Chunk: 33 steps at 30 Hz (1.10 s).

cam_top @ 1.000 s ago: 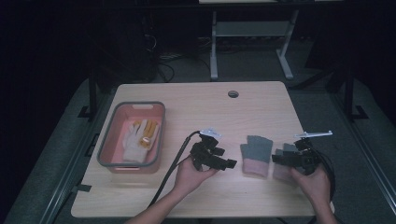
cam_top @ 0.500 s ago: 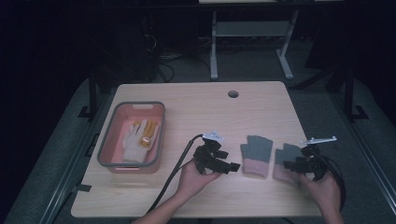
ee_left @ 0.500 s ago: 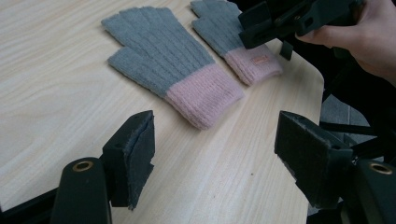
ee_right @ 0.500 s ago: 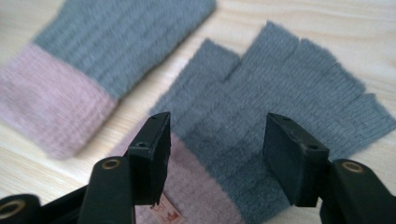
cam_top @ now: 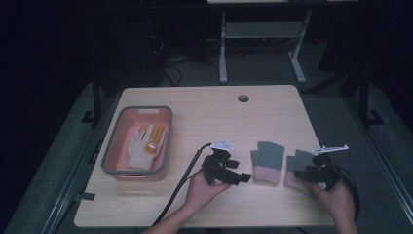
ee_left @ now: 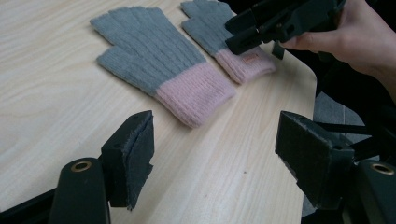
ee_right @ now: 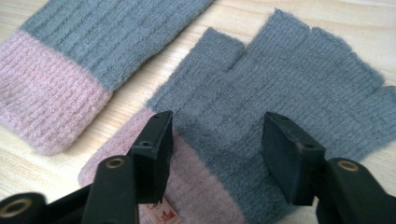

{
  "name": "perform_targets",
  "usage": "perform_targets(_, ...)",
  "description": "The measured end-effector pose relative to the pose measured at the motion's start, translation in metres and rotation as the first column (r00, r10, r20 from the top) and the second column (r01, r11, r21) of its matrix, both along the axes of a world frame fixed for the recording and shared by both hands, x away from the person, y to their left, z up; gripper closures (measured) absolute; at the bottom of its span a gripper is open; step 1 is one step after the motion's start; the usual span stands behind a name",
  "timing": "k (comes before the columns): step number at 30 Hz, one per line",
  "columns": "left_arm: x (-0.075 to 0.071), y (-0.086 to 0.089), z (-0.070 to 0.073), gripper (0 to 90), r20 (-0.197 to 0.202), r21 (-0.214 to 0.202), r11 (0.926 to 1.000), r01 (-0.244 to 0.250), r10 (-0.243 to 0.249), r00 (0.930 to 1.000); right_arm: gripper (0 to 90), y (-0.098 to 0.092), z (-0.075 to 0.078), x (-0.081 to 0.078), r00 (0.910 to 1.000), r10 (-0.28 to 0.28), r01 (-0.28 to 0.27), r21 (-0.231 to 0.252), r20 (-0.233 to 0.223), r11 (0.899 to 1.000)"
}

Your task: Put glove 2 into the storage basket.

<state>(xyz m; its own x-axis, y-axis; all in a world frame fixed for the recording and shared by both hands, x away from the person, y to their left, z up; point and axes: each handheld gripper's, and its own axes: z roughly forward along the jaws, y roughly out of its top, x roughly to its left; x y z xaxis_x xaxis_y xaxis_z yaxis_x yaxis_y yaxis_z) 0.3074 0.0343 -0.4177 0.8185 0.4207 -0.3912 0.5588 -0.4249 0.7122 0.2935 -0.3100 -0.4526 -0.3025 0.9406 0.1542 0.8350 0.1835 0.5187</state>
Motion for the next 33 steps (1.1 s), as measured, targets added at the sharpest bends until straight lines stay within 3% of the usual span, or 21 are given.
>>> perform_targets(7, -0.001, 0.000, -0.004, 28.6, -0.006, 0.004, 1.0000, -0.005, 0.005, 1.0000, 56.6, 0.001, 0.004, 0.006, 0.9987, 0.005, -0.005, -0.009, -0.051, 1.000)
perform_targets(11, 0.000, 0.000, -0.005, 28.7, -0.005, 0.013, 0.9999, -0.002, 0.002, 1.0000, 62.6, 0.000, 0.004, 0.008, 0.9984, 0.009, -0.010, -0.011, -0.055, 1.000)
perform_targets(19, -0.001, 0.003, -0.003, 28.6, 0.001, 0.008, 0.9999, -0.012, 0.012, 0.9999, 75.0, 0.003, 0.005, 0.007, 0.9972, -0.040, 0.040, 0.005, -0.064, 0.999)
perform_targets(24, -0.003, 0.004, -0.002, 28.7, 0.010, 0.013, 0.9999, -0.011, 0.011, 0.9999, 76.7, 0.005, 0.006, 0.006, 0.9966, -0.060, 0.061, 0.008, -0.057, 0.998)
perform_targets(33, -0.001, 0.007, 0.000, 28.9, 0.016, 0.011, 0.9997, -0.020, 0.020, 0.9997, 79.0, 0.012, 0.015, 0.003, 0.9985, -0.042, 0.043, 0.006, -0.034, 0.999)
